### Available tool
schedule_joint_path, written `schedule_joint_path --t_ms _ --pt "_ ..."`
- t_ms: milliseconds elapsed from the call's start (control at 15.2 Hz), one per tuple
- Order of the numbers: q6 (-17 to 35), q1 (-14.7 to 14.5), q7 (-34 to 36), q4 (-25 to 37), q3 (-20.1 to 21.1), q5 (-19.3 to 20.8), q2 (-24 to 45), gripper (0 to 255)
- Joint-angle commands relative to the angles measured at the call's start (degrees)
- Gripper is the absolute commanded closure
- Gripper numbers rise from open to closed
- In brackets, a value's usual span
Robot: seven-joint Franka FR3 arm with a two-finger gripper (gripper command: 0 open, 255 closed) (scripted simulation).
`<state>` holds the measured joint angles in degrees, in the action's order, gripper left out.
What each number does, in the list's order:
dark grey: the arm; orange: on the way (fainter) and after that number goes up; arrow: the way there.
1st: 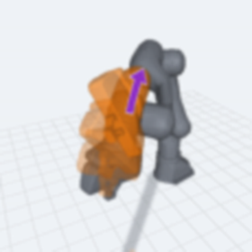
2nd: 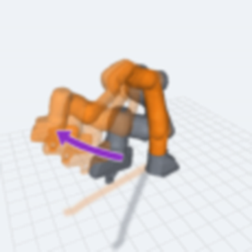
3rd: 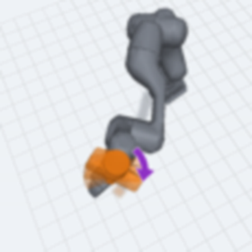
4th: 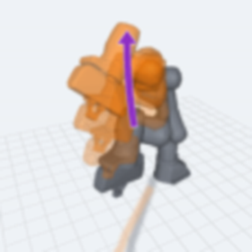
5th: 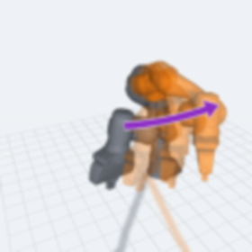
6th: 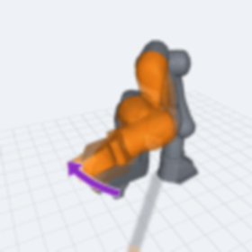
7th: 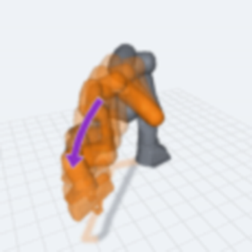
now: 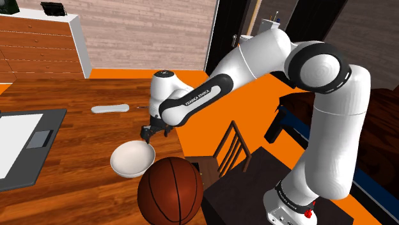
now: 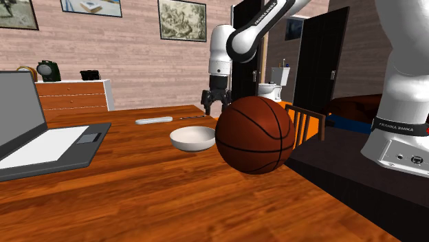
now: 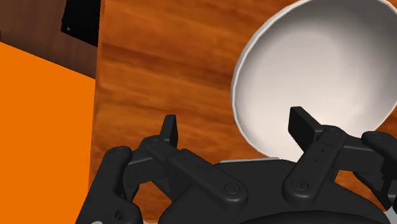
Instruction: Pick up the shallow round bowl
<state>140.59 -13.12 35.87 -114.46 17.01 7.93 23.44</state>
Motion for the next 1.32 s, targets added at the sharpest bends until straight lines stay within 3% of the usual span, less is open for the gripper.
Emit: schedule_joint_path --t_ms 0,594,660,1254 --pt "0.01 -1.63 1.8 4.49 -0.68 1.32 4.78 0" --pt "4.13 -2.58 2.7 4.58 -1.95 2.83 9.05 0" --pt "4.09 -2.58 2.69 4.58 -1.94 2.82 9.01 255" --pt "4.12 -2.58 2.7 4.59 -1.95 2.83 9.06 255"
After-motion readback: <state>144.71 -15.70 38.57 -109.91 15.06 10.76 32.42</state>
